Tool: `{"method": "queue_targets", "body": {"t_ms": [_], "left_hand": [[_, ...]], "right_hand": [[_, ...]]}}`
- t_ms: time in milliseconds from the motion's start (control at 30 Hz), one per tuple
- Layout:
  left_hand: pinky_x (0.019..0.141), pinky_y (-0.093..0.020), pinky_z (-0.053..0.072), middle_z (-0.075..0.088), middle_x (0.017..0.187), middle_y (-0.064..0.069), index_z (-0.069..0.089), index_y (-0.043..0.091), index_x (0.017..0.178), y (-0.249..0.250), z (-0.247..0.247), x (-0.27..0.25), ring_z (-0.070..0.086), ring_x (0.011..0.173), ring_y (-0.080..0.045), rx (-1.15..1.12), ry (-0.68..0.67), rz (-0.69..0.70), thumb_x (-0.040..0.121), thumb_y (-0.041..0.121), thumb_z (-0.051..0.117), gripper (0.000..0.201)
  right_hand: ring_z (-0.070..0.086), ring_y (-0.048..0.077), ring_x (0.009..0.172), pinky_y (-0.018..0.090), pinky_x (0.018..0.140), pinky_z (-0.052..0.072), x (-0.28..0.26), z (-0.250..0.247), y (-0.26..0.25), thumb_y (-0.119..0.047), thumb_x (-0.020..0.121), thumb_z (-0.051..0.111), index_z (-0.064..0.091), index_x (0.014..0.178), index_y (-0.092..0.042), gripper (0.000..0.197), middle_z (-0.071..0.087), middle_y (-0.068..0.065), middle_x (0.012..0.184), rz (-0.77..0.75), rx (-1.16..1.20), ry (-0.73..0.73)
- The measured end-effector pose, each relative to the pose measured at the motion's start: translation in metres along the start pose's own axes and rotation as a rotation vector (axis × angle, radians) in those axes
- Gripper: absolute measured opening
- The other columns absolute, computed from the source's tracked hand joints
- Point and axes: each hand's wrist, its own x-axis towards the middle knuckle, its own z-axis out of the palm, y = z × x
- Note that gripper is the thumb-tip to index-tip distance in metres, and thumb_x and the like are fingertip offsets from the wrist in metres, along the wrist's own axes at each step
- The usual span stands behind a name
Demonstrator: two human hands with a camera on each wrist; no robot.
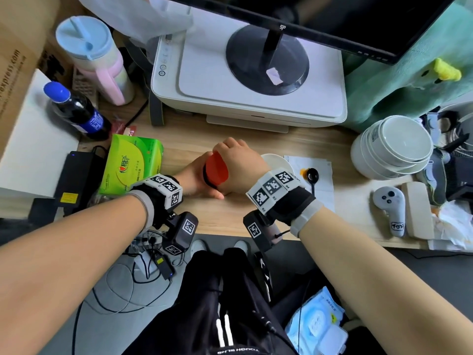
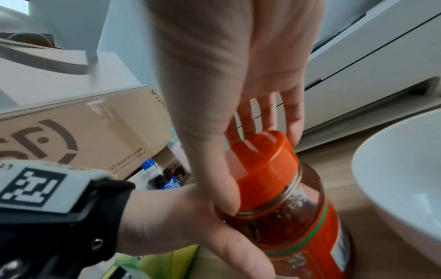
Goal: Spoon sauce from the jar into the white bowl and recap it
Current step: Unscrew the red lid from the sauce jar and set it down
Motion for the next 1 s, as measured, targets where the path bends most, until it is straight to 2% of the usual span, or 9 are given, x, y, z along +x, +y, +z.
{"method": "queue_targets", "body": {"t_ms": [133, 333, 433, 500, 566, 633, 700, 833, 1000], "left_hand": [[0.072, 0.003, 0.034, 0.05, 0.101, 0.01, 0.038, 0.015, 0.115, 0.0, -0.001, -0.001, 0.047, 0.09, 0.002, -0.077, 0.001, 0.035, 0.048, 0.005, 0.086, 0.083], [0.071, 0.005, 0.031, 0.048, 0.097, 0.016, 0.04, 0.015, 0.111, 0.0, -0.001, 0.003, 0.045, 0.089, -0.002, -0.076, 0.02, 0.059, 0.049, 0.005, 0.086, 0.078], [0.091, -0.012, 0.033, 0.044, 0.117, 0.004, 0.035, 0.007, 0.127, -0.002, 0.0, 0.004, 0.043, 0.11, -0.009, -0.094, 0.033, 0.056, 0.046, 0.007, 0.088, 0.096], [0.093, -0.008, 0.033, 0.044, 0.12, 0.002, 0.035, 0.006, 0.127, -0.003, 0.001, 0.005, 0.042, 0.113, -0.01, -0.131, 0.05, 0.055, 0.044, 0.004, 0.088, 0.098], [0.09, 0.001, 0.029, 0.045, 0.12, 0.0, 0.034, 0.007, 0.127, -0.004, 0.003, 0.008, 0.043, 0.114, -0.012, -0.155, 0.057, 0.047, 0.044, 0.003, 0.088, 0.098], [0.098, -0.01, 0.031, 0.048, 0.122, 0.0, 0.034, 0.012, 0.128, -0.006, 0.004, 0.008, 0.045, 0.116, -0.013, -0.18, 0.061, 0.013, 0.044, 0.005, 0.088, 0.1], [0.105, -0.024, 0.031, 0.05, 0.123, -0.001, 0.033, 0.015, 0.128, -0.006, 0.006, 0.01, 0.046, 0.119, -0.015, -0.186, 0.072, -0.001, 0.044, 0.008, 0.089, 0.101], [0.104, -0.025, 0.027, 0.045, 0.123, 0.0, 0.029, 0.011, 0.131, -0.004, 0.006, 0.015, 0.042, 0.119, -0.014, -0.174, 0.069, -0.023, 0.045, 0.004, 0.087, 0.104], [0.105, -0.024, 0.026, 0.041, 0.124, -0.002, 0.027, 0.006, 0.13, -0.006, 0.006, 0.02, 0.038, 0.12, -0.013, -0.154, 0.034, -0.039, 0.045, 0.002, 0.087, 0.105]], "right_hand": [[0.045, 0.025, 0.118, 0.042, 0.089, 0.051, -0.002, -0.006, 0.004, -0.023, 0.063, 0.075, 0.046, 0.132, -0.018, 0.075, 0.05, 0.004, 0.128, -0.127, 0.021, -0.033], [0.047, 0.023, 0.117, 0.035, 0.096, 0.046, -0.002, -0.019, 0.016, -0.022, 0.066, 0.075, 0.047, 0.132, -0.019, 0.072, 0.05, 0.006, 0.13, -0.209, 0.202, -0.018], [0.051, 0.015, 0.112, 0.025, 0.093, 0.048, -0.009, -0.029, 0.032, -0.022, 0.072, 0.076, 0.045, 0.135, -0.016, 0.071, 0.052, 0.004, 0.125, -0.029, 0.664, -0.017], [0.057, 0.012, 0.098, 0.018, 0.079, 0.051, -0.019, -0.03, 0.049, -0.027, 0.075, 0.07, 0.049, 0.131, -0.014, 0.061, 0.059, -0.001, 0.109, 0.115, 1.168, 0.01], [0.061, 0.014, 0.085, 0.022, 0.07, 0.049, -0.03, -0.028, 0.071, -0.036, 0.073, 0.065, 0.058, 0.117, -0.014, 0.049, 0.064, 0.0, 0.095, 0.301, 1.594, 0.072], [0.061, 0.018, 0.078, 0.027, 0.066, 0.044, -0.041, -0.023, 0.093, -0.043, 0.083, 0.055, 0.06, 0.102, -0.02, 0.03, 0.066, 0.003, 0.089, 0.439, 1.821, 0.121], [0.065, 0.018, 0.074, 0.03, 0.064, 0.041, -0.053, -0.019, 0.118, -0.051, 0.089, 0.042, 0.058, 0.108, -0.021, 0.038, 0.069, 0.005, 0.091, 0.469, 1.84, 0.103], [0.056, 0.015, 0.062, 0.024, 0.052, 0.041, -0.066, 0.0, 0.162, -0.069, 0.082, 0.03, 0.055, 0.116, -0.018, 0.066, 0.067, 0.008, 0.088, 0.616, 1.812, 0.064], [0.061, 0.025, 0.085, 0.029, 0.065, 0.047, -0.065, 0.014, 0.197, -0.06, 0.081, 0.052, 0.05, 0.123, -0.01, 0.065, 0.063, 0.01, 0.096, 0.944, 1.565, 0.386]]}}
